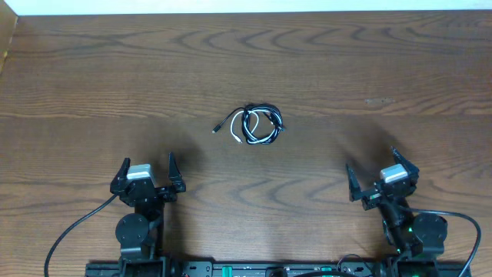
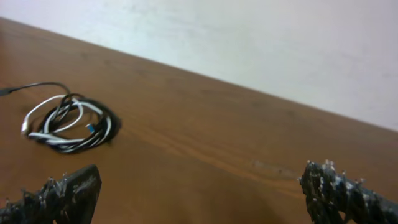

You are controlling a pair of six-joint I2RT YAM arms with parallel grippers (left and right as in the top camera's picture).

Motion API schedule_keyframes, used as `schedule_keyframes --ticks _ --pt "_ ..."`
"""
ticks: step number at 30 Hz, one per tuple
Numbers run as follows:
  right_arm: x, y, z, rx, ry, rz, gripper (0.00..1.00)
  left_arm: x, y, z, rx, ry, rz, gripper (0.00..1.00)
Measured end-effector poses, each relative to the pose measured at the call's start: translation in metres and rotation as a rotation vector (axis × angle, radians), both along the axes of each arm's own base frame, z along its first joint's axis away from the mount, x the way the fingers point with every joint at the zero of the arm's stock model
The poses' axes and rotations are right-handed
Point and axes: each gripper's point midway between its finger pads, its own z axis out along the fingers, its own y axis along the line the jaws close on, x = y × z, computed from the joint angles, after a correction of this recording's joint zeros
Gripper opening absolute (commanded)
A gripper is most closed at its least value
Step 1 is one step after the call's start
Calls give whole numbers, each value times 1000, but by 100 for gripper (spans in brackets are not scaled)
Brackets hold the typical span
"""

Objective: Untangle cables

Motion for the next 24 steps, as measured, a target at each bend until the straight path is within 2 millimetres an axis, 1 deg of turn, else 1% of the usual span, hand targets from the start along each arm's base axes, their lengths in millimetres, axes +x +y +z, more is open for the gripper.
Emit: schedule_keyframes --ticks 4,7,12,14,16,17,20,22,24 --pt "0 3 -9 4 71 21 99 0 0 0 0 -1 0 98" --pt "4 5 -11 5 137 28 99 0 0 1 1 -3 3 98" --pt "17 6 -2 -28 209 43 99 0 -4 0 -3 12 -23 98" --pt "30 6 12 -67 226 55 99 -1 -8 -5 -13 63 -46 99" --pt "41 7 24 -85 232 61 99 0 -10 -2 -24 105 -55 98" --pt "48 7 32 -92 232 63 99 1 -11 2 -30 125 -61 98" --pt "72 7 54 -105 234 70 99 9 -13 26 -45 178 -75 98" --pt "83 10 64 -108 246 86 99 17 -16 40 -54 211 -90 98" --pt "94 13 70 -105 259 106 99 27 -21 46 -66 283 -117 98"
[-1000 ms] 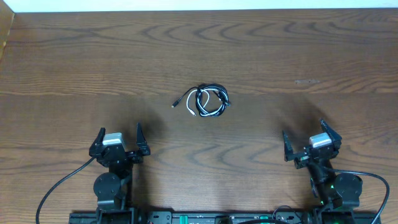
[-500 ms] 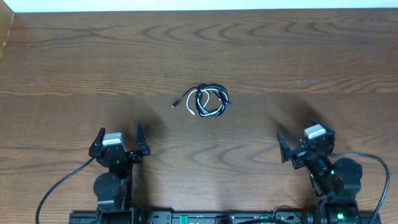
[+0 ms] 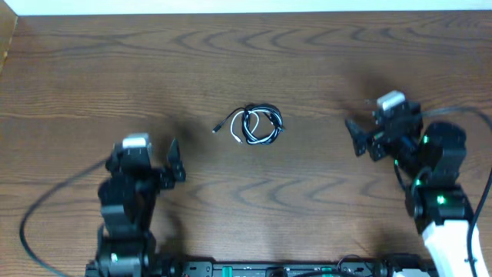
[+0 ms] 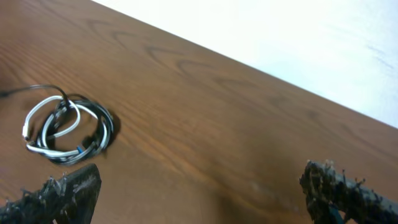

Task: Untangle cables
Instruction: 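Move the left gripper over the black-and-white cable bundle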

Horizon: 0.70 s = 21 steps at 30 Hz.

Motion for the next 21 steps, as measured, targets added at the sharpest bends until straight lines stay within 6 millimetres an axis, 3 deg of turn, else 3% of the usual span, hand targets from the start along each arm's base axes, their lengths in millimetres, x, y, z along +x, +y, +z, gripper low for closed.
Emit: schedule_keyframes --ticks 5,8,11,15,18,21 --pt "20 9 -3 16 91 56 99 41 -32 8 -20 179 -120 98" --pt "28 11 -16 30 163 84 99 69 -67 11 -26 255 -216 98" --pt "36 8 -24 72 213 112 99 90 -98 4 -41 349 -272 98" --pt "45 6 -19 133 232 153 99 124 -130 -6 -46 446 -314 98" --pt "43 8 -21 159 268 174 99 134 -145 -17 -60 481 -345 98" --pt "41 10 -32 176 315 182 99 131 -157 -29 -94 523 -397 98"
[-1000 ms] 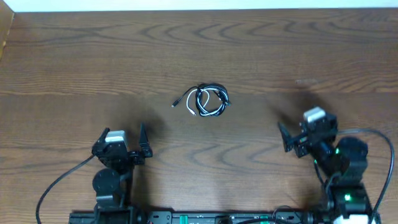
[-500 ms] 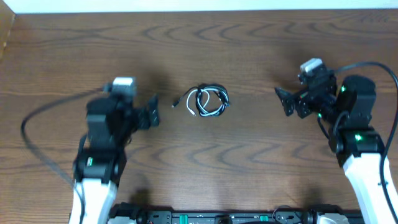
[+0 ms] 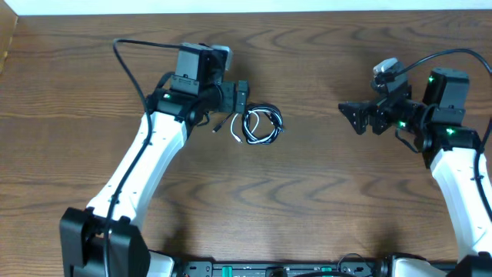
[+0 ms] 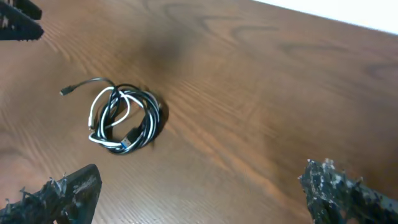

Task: Untangle cables
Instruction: 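Move the left gripper over the black-and-white cable bundle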

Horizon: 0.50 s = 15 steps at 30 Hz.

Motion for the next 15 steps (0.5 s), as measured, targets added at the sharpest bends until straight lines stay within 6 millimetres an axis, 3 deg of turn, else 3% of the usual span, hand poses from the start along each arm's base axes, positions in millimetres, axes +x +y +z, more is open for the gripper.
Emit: schedule_keyframes --ticks 8,9,13,15 --pt "-5 9 1 97 66 2 99 -19 -30 5 -153 66 -125 98" --pt "-6 10 2 121 81 -1 95 -20 -32 7 -167 70 -137 98" --pt "-8 14 4 165 111 -8 86 -25 -32 4 -164 90 -144 99" --pt "-8 14 5 172 115 -12 85 -27 -24 -4 -115 106 -123 89"
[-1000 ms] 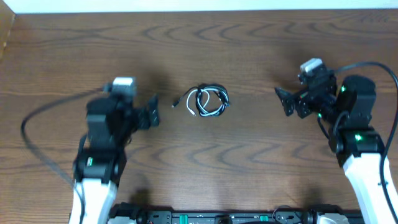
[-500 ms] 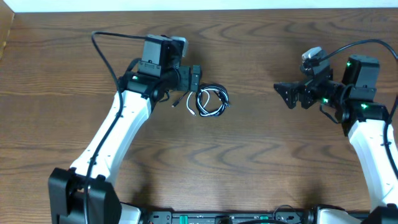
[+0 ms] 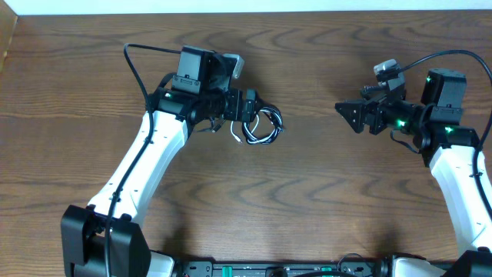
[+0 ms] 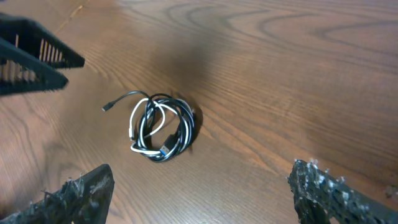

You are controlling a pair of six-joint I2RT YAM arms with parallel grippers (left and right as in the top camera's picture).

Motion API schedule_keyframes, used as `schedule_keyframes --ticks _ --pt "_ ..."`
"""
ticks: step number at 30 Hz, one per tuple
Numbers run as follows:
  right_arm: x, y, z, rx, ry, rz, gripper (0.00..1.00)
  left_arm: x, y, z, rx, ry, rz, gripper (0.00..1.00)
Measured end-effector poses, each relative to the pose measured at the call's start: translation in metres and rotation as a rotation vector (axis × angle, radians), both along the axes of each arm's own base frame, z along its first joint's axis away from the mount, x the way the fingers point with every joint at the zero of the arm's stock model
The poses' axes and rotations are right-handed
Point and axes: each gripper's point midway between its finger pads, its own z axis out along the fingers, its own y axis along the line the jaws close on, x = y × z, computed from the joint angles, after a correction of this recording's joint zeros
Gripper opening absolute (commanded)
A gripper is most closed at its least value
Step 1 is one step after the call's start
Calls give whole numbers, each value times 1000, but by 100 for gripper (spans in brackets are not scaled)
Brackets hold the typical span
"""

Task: Untangle cables
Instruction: 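Move the left gripper over the black-and-white cable bundle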

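A black cable and a white cable lie coiled together in one small bundle (image 3: 261, 125) at the table's middle. The right wrist view shows the bundle (image 4: 163, 126) with a blue plug in it and a black loose end sticking out to the left. My left gripper (image 3: 244, 106) hangs over the bundle's upper left edge. Its fingers (image 4: 37, 59) show apart, with nothing between them. My right gripper (image 3: 350, 115) hovers open well to the right of the bundle and points at it, its fingers (image 4: 74, 193) wide apart and empty.
The wooden table (image 3: 323, 200) is bare around the bundle. Its far edge meets a white wall (image 3: 231, 6). The left arm's own black lead (image 3: 142, 50) loops above the table at the back left.
My left gripper has shifted a little to the right, from beside the bundle's left edge to over its upper left edge. My right gripper has barely moved. The cables lie as before.
Both arms first sat folded at the near edge with open grippers, far from the bundle. Then the right arm stood to the bundle's right and the left arm had lifted. By 0.5 s ago the left arm reached the bundle's left side, and now overlaps it.
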Motion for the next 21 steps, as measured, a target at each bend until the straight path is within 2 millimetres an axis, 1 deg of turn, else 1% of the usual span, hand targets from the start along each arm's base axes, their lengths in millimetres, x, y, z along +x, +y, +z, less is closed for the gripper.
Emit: schedule_keyframes --ticks 2,4,5,9,11,12,14,16,19,21 --pt "0 0 1 6 3 -3 85 1 12 -8 79 -8 14 83" --pt "0 1 1 9 6 -3 84 5 20 -15 127 -14 14 81" --pt "0 2 1 9 7 -2 84 6 23 -22 141 -3 19 77" --pt "0 3 1 10 8 0 84 12 30 -63 203 69 10 65" --pt "0 3 0 10 8 0 84 14 32 -84 227 104 0 63" --pt "0 3 0 10 9 0 84 15 32 -89 231 113 -1 62" --pt "0 3 0 10 9 0 85 16 31 -97 235 122 -5 55" --pt "0 2 0 7 8 -2 85 17 31 -97 234 122 -4 51" --pt "1 0 -1 -5 9 -16 88 17 31 -99 236 125 -8 41" --pt "2 -1 -2 -9 11 -21 88 16 31 -103 239 136 -10 40"
